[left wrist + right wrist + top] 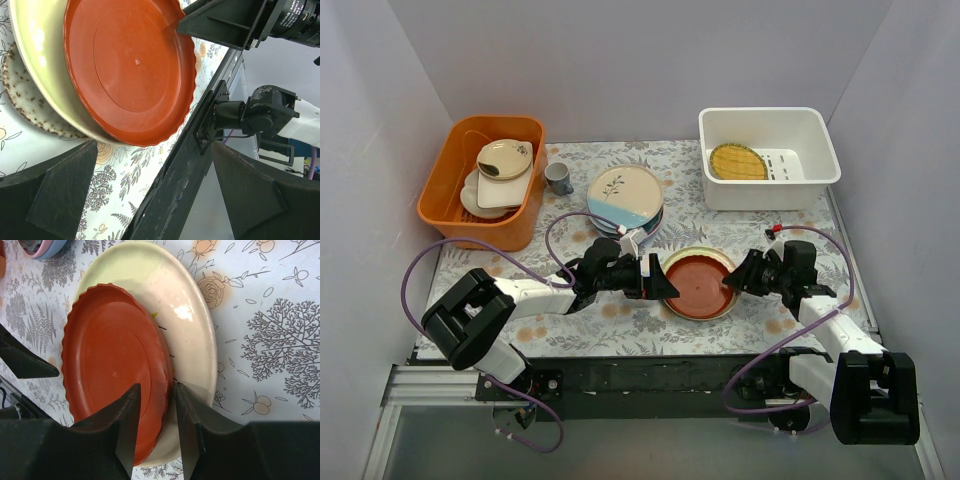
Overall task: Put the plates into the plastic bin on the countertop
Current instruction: Pick up the plate at the center of the board.
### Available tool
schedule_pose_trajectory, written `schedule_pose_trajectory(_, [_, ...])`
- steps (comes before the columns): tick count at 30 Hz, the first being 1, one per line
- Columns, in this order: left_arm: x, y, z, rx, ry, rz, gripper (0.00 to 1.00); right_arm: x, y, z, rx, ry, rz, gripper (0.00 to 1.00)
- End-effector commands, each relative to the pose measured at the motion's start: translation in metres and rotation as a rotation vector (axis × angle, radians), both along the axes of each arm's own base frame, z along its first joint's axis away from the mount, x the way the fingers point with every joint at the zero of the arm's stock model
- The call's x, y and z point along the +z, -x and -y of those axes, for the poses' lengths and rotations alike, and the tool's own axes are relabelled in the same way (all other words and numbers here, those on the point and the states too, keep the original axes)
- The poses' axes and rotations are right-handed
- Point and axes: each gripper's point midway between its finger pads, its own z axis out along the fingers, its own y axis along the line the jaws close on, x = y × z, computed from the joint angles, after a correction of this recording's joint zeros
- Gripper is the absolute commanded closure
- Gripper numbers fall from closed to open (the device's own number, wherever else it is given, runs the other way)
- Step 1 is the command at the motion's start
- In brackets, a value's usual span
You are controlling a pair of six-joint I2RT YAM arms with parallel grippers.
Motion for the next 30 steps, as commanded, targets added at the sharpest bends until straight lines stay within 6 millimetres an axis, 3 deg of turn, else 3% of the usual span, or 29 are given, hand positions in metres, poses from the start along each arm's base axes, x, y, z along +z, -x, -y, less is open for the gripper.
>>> schedule_pose_trajectory(1, [0.011,0.001,0.0,-0.001,0.026,0.033,0.02,-0.003,0.0,-0.003,0.02,0.02,0.004,0.58])
schedule_pose_trajectory(6, [0.013,-0.001,0.002,-0.01,0.021,0.042,0.02,-0.009,0.003,-0.003,0.023,0.044,-0.008,0.6])
schedule_pose_trajectory(12, [0.018,-0.002,0.005,-0.018,0.03,0.048,0.02,-0.008,0.001,-0.001,0.022,0.067,-0.003,0.7])
schedule_pose_trajectory(20, [0.018,0.003,-0.001,-0.001,0.036,0.045,0.02,-0.008,0.003,0.0,0.025,0.09,0.006,0.95])
schedule_pose_trajectory(30, [0.021,-0.002,0.004,-0.008,0.04,0.055,0.02,0.002,-0.004,0.0,0.028,0.095,0.023,0.99])
